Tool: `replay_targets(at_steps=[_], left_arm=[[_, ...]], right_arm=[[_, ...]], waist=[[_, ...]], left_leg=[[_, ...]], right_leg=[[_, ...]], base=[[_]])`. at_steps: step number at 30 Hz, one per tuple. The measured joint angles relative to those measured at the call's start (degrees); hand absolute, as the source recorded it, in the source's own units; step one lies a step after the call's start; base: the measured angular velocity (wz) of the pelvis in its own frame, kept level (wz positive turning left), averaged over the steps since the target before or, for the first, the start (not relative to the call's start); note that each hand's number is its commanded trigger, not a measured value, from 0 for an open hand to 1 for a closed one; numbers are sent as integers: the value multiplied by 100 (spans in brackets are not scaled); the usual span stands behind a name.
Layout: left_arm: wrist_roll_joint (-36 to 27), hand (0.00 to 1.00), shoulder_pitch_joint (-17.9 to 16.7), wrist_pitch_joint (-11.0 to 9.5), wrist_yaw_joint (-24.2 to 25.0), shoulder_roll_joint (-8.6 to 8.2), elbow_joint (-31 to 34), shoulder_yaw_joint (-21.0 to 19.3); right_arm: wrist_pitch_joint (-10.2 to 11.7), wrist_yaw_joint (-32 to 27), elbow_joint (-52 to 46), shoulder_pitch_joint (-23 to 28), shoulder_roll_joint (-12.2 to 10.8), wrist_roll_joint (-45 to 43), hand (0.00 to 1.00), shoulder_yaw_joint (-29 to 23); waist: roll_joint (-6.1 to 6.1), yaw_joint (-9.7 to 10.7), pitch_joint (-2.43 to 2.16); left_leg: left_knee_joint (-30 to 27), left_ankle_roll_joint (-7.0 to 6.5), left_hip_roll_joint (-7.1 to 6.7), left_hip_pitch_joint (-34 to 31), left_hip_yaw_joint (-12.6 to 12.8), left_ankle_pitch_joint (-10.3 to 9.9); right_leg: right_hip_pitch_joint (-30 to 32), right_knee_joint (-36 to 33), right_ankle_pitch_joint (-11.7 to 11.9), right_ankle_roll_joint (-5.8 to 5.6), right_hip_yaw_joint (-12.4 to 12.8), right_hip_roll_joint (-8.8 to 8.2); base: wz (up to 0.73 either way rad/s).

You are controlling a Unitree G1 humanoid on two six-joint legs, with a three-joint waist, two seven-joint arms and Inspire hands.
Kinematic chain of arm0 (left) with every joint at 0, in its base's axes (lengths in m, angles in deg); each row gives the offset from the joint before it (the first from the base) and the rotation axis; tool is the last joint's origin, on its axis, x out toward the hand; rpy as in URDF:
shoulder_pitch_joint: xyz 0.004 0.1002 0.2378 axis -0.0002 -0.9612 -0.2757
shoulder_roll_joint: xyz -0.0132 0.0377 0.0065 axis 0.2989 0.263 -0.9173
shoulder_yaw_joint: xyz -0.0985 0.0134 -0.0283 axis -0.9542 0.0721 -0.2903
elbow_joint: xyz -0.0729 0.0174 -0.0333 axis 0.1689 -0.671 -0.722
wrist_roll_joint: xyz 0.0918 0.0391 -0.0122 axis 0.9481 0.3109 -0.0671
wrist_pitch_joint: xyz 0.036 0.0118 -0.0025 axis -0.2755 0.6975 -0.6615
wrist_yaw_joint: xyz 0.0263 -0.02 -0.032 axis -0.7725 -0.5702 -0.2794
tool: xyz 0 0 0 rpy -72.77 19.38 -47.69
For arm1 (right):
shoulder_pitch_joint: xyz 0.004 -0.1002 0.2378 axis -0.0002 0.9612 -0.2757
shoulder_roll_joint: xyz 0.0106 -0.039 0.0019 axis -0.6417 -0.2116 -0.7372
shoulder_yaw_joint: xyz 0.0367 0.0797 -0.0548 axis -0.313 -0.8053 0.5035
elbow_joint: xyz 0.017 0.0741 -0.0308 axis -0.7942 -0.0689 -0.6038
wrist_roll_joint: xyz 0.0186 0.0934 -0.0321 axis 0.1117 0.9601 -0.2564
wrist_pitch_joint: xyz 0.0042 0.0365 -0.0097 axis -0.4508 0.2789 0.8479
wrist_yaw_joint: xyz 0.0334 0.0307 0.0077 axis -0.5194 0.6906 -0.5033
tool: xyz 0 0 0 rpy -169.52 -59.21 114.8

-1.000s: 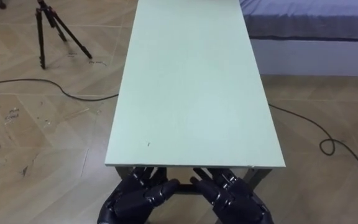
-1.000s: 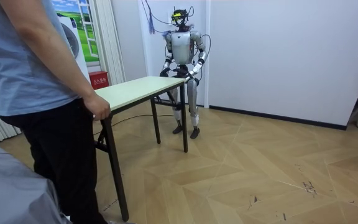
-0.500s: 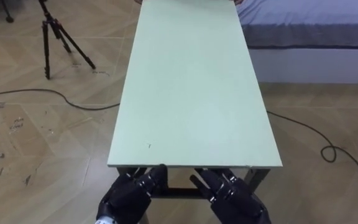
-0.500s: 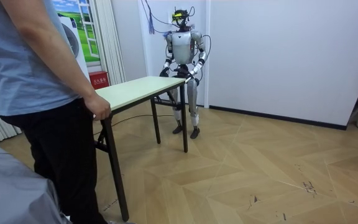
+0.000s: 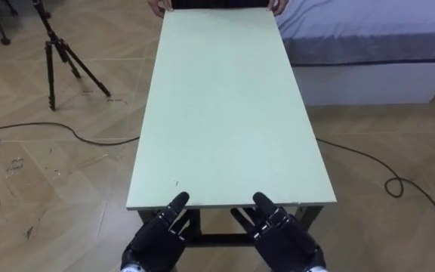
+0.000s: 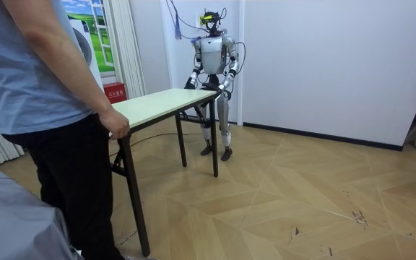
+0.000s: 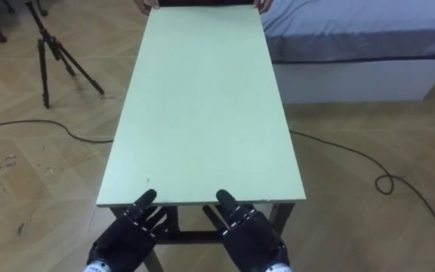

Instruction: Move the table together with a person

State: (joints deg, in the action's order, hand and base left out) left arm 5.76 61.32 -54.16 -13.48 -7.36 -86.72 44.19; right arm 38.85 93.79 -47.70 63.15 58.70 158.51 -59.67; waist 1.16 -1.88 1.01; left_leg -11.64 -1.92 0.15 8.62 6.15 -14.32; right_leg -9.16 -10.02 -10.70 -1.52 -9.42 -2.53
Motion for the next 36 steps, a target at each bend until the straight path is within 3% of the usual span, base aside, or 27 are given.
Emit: replay_targets(at_steps=[16,28,32,36], left_arm=[[-613,0,49,149,-276,-87,-125,-45],[-839,0,56,18,-611,-104,20,-45],[-839,0,56,-64,-759,-253,101,-144],[-839,0,56,-90,-890,-285,190,-153]], right_arm=[[-31,-476,-24,-111,-74,760,0,-176],[296,-735,-80,-161,-173,972,0,-207],[409,-735,-57,-161,-170,1121,0,-297],[418,-735,-53,-161,-173,1120,0,-326]], waist=[[66,56,-15],[55,159,-26],[56,157,-25],[55,152,-21]], left_leg=[[-2,1,2,-38,-8,-1],[-19,2,3,-44,-15,0],[-12,2,4,-37,-15,0],[-10,2,6,-34,-12,0]], right_leg=[[23,6,0,0,-41,7],[19,4,0,0,-53,6],[14,4,0,1,-52,6],[15,4,0,1,-49,6]], base=[[0],[0],[0],[0]])
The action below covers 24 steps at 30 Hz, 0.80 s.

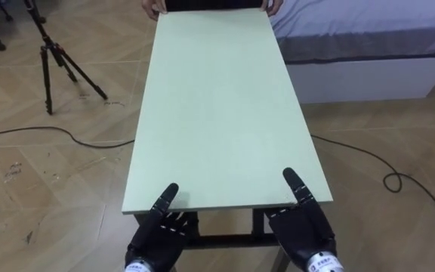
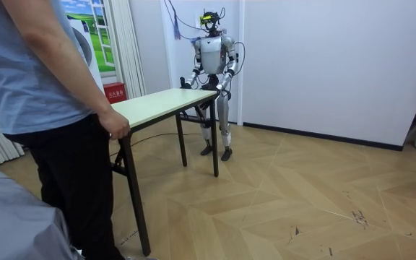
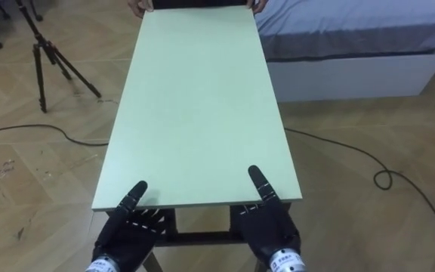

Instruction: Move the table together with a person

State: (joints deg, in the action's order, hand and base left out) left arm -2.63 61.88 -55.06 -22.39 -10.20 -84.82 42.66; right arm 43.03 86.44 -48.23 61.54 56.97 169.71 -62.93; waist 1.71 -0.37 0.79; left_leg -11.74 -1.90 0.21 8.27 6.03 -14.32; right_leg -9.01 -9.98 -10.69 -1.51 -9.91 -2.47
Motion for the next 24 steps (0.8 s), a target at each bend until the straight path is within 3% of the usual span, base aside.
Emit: replay_targets(at_steps=[13,24], left_arm=[[-9,0,0,-20,-368,-30,283,0],[-242,0,2,-18,-377,-56,381,-60]], right_arm=[[-11,-10,-3,-5,-25,0,0,-56],[-22,-201,-12,-69,-69,0,0,-75]], waist=[[44,-2,44],[54,15,35]], left_leg=[[48,2,2,7,0,0],[43,4,2,9,0,1]], right_leg=[[10,12,0,0,13,7],[9,15,0,0,51,9]], base=[[0],[0]])
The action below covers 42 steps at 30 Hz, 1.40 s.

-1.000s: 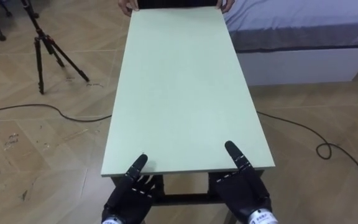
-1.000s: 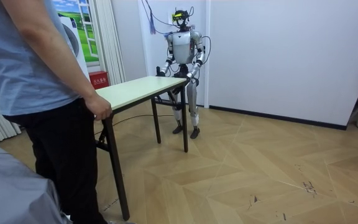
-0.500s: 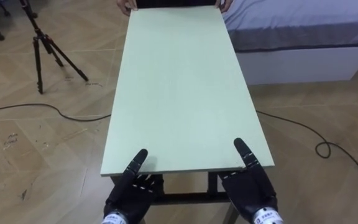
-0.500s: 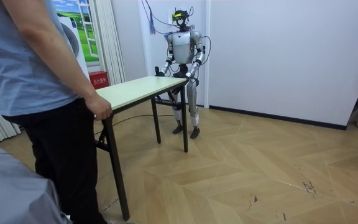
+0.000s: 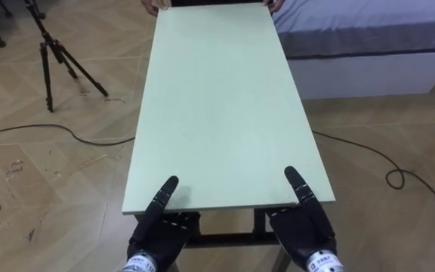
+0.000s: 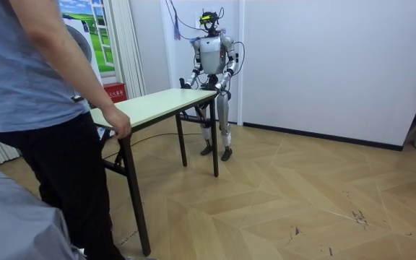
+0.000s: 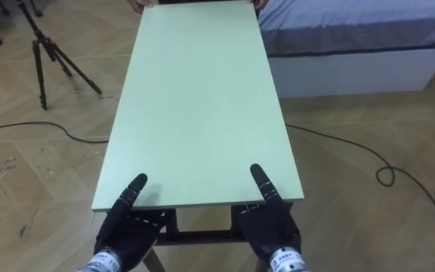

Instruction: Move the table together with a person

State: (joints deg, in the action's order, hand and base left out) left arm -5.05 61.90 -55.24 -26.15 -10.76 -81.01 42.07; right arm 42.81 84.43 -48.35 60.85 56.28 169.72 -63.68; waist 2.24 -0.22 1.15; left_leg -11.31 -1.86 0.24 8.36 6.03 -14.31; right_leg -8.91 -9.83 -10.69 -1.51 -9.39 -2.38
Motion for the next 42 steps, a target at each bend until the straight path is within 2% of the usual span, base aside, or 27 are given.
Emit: replay_targets(at_steps=[6,7,8,9,16,21,23,28,29,31,34,42], left_arm=[[17,0,1,33,0,-7,23,-41],[23,27,1,33,0,-7,32,-41],[41,94,1,33,0,-7,64,-43],[66,100,0,33,0,-7,83,-47],[655,100,0,33,5,-5,110,-49],[907,100,0,55,164,-33,110,-46],[1116,100,-7,66,264,-57,103,-38],[1463,100,-13,76,349,-91,75,-35],[1504,100,-12,77,375,-106,73,-37],[1590,100,-11,59,411,-110,59,-60],[1760,100,-11,-23,442,-142,34,-58],[1843,100,-34,-76,510,-175,43,-53]], right_arm=[[-46,-21,9,-17,-27,-4,0,-32],[-46,-21,9,-17,-27,-10,0,-35],[-46,-21,9,-19,-27,-36,15,-38],[-46,-21,9,-19,-27,-53,100,-37],[-37,-20,5,-20,-28,-236,100,-43],[-15,-402,136,-52,-34,-257,100,-52],[-8,-573,141,-57,-32,-254,100,-51],[157,-600,133,-67,-59,-346,100,-27],[257,-612,133,-70,-110,-430,100,-25],[313,-616,140,-69,-175,-478,100,-25],[313,-616,143,-69,-188,-481,100,-25],[321,-615,133,-76,-186,-479,100,-27]], waist=[[5,8,-4],[5,7,-4],[5,-5,-3],[3,-6,-3],[-17,-22,-12],[-32,-104,-19],[-42,-181,-12],[-78,-189,11],[-78,-192,11],[-78,-195,11],[-81,-192,13],[-81,-214,13]], left_leg=[[-7,3,0,2,6,2],[-6,3,0,2,8,2],[-4,3,1,1,13,2],[-3,3,1,0,14,2],[-13,7,4,-17,26,4],[-43,7,0,-88,13,6],[-37,8,1,-90,9,7],[-15,9,-1,-113,14,7],[-15,8,-8,-132,14,8],[-15,8,-9,-135,21,8],[-16,7,-7,-137,24,8],[-16,9,-5,-181,35,9]], right_leg=[[-3,-1,0,0,14,2],[-3,-1,0,0,12,2],[2,-2,0,0,-1,3],[4,-2,0,0,-4,3],[22,-5,2,3,-23,5],[111,-11,5,8,-22,-4],[109,0,5,8,-31,-2],[136,2,5,7,-39,0],[157,0,5,7,-32,-6],[165,-1,5,7,-14,-8],[165,1,4,7,-18,-6],[231,-17,4,7,-3,-6]], base=[[0],[0],[0],[0],[0],[0],[0],[1],[0],[-4],[0],[0]])
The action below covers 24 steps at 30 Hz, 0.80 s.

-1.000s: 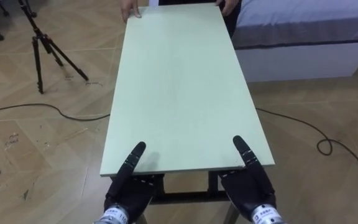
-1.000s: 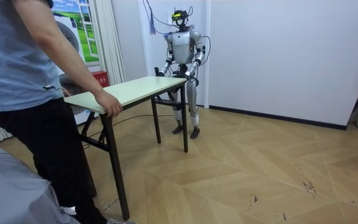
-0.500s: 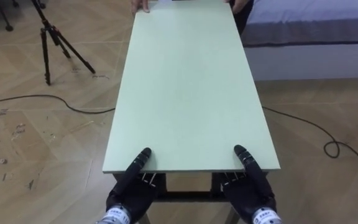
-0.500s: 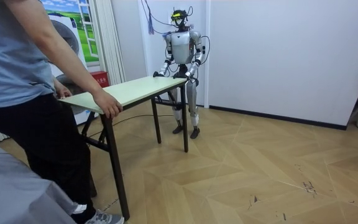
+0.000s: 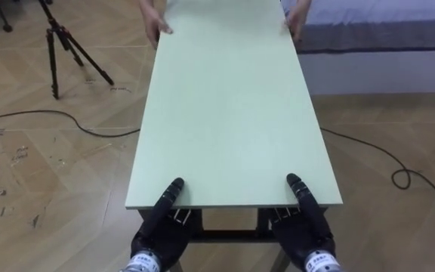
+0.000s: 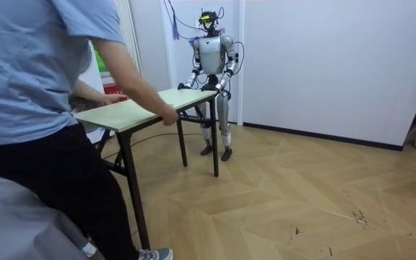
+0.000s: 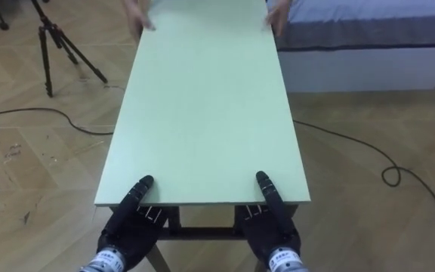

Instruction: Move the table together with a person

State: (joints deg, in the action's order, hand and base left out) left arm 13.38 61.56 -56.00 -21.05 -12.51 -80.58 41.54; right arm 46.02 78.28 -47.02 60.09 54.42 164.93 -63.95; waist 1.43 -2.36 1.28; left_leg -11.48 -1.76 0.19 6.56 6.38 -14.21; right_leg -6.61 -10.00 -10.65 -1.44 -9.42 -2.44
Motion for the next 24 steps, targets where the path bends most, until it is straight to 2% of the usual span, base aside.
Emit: replay_targets(at_steps=[9,12,18,20,24], left_arm=[[35,100,-150,-3,44,0,180,-8],[50,100,-255,-75,263,-5,215,-10],[53,100,-283,-80,431,-14,250,-13],[105,100,-323,-75,492,-26,250,-2],[178,100,-479,-65,532,-10,395,-2]], right_arm=[[-4,60,-23,2,11,-45,100,1],[-1,258,-64,42,31,-119,100,1],[73,475,-158,96,42,-214,100,-11],[125,551,-157,171,35,-222,100,-16],[112,610,-313,389,35,-218,100,-8]], waist=[[8,12,-18],[32,30,-34],[49,40,-55],[68,39,-78],[75,47,-81]], left_leg=[[-25,0,7,-89,55,0],[-24,0,8,-87,55,0],[-26,1,11,-88,72,2],[-31,1,10,-90,81,2],[-25,4,14,-106,75,6]], right_leg=[[113,-77,0,0,4,0],[113,-71,0,0,8,0],[99,-73,2,4,12,0],[97,-77,5,8,12,-1],[111,-82,6,9,4,2]], base=[[-1],[0],[0],[0],[0]])
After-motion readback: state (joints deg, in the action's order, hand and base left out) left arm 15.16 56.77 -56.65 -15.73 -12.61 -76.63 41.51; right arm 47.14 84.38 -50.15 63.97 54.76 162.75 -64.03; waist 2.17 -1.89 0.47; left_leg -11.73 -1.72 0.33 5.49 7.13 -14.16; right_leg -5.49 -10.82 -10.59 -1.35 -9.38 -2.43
